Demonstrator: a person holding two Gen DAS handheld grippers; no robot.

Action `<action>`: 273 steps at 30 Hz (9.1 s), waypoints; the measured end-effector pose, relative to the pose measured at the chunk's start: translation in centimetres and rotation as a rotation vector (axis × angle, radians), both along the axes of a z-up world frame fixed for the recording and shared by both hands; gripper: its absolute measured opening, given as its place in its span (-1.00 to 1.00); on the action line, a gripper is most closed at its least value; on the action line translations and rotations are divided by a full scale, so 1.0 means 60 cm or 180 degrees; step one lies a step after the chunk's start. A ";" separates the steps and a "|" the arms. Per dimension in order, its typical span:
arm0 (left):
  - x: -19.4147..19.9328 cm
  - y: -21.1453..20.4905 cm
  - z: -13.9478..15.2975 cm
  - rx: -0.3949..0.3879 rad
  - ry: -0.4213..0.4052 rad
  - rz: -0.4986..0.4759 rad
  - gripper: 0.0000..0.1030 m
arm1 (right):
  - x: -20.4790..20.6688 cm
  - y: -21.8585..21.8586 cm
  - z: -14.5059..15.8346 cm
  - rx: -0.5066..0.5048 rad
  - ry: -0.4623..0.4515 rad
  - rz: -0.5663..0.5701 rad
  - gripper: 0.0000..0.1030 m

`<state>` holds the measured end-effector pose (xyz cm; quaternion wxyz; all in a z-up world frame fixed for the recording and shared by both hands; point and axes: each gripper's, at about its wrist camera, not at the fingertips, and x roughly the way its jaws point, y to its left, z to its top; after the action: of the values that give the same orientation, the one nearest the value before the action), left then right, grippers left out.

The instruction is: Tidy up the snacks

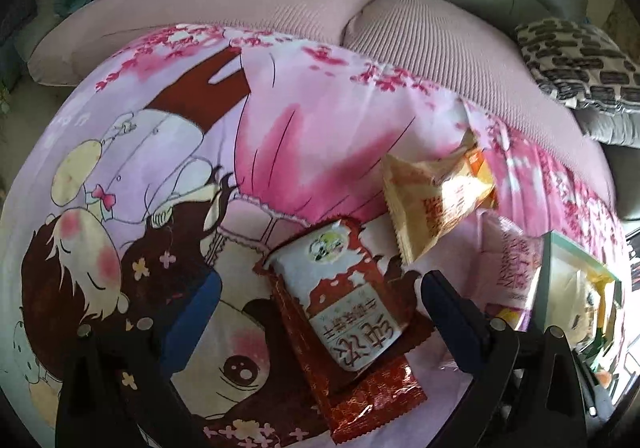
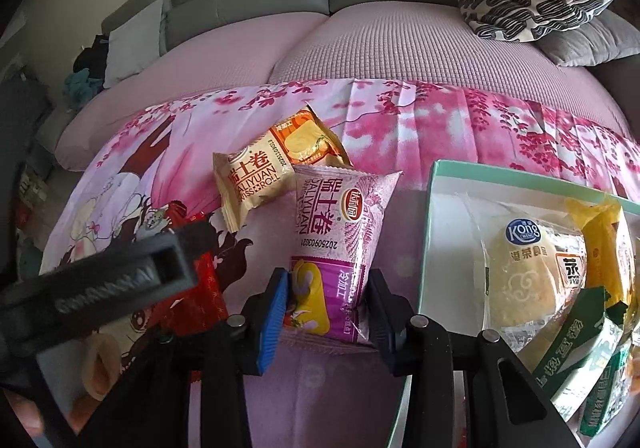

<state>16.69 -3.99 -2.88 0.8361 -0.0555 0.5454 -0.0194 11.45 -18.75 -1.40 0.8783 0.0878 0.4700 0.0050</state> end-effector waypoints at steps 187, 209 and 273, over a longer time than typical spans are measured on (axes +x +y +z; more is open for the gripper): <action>-0.042 -0.035 -0.019 0.0214 0.0046 0.0011 0.10 | -0.021 -0.053 0.084 0.0322 -0.0388 -0.0201 0.55; -0.027 0.074 -0.001 0.0004 -0.0075 0.0438 -0.06 | 0.167 -0.025 -0.034 0.1638 0.0384 -0.0691 -0.27; -0.288 -0.095 0.070 0.0616 -0.0316 -0.0525 0.63 | -0.334 -0.153 0.070 0.0139 -0.0026 -0.1066 0.92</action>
<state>-0.61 -9.69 1.32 0.8591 0.0714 0.5054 -0.0381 -8.60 -27.92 2.78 0.8667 0.1839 0.4449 -0.1308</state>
